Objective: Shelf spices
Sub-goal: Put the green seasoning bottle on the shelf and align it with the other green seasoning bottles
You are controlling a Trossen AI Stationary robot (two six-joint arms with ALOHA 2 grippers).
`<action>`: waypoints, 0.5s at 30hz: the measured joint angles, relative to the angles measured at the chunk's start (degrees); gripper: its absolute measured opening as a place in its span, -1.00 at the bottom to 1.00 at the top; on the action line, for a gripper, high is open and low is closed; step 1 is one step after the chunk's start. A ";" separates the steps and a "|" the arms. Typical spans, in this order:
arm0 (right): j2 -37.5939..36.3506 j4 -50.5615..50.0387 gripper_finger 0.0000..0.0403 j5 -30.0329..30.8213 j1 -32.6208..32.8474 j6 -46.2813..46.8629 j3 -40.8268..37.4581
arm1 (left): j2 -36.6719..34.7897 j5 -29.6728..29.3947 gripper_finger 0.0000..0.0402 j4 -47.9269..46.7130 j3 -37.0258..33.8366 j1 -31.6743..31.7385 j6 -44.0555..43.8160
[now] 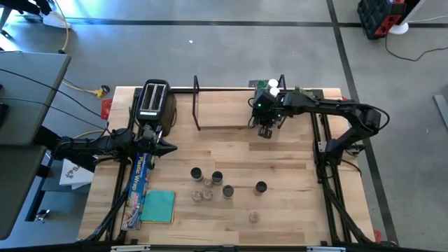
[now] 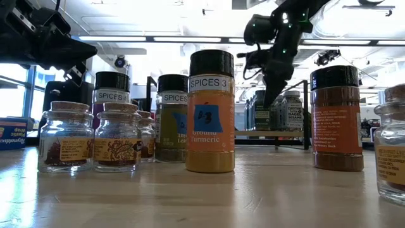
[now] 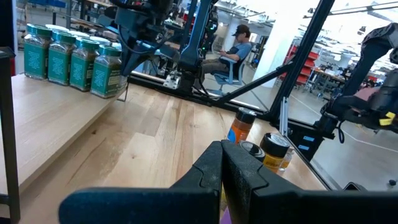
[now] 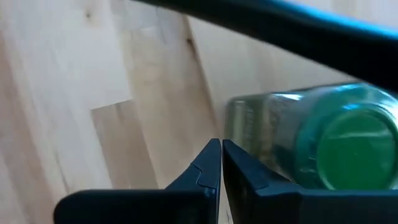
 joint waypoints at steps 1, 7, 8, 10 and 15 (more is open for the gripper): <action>0.00 -0.01 -0.96 0.41 -0.05 0.68 0.00 | -0.02 0.00 -1.00 0.00 0.00 0.02 0.00; 0.00 -2.08 -0.96 3.15 -0.36 1.58 0.00 | -0.01 0.00 -1.00 0.00 0.00 0.00 0.01; -0.01 -2.29 -0.96 3.47 -0.36 1.58 0.00 | 0.00 0.00 -1.00 0.01 0.00 0.01 0.02; -0.39 -3.08 -0.96 3.80 -0.34 1.99 0.00 | 0.00 0.00 -1.00 0.00 0.00 0.02 0.02; -3.70 -3.56 -0.96 3.88 0.59 7.14 0.00 | 0.00 0.00 -1.00 0.02 0.00 0.01 0.01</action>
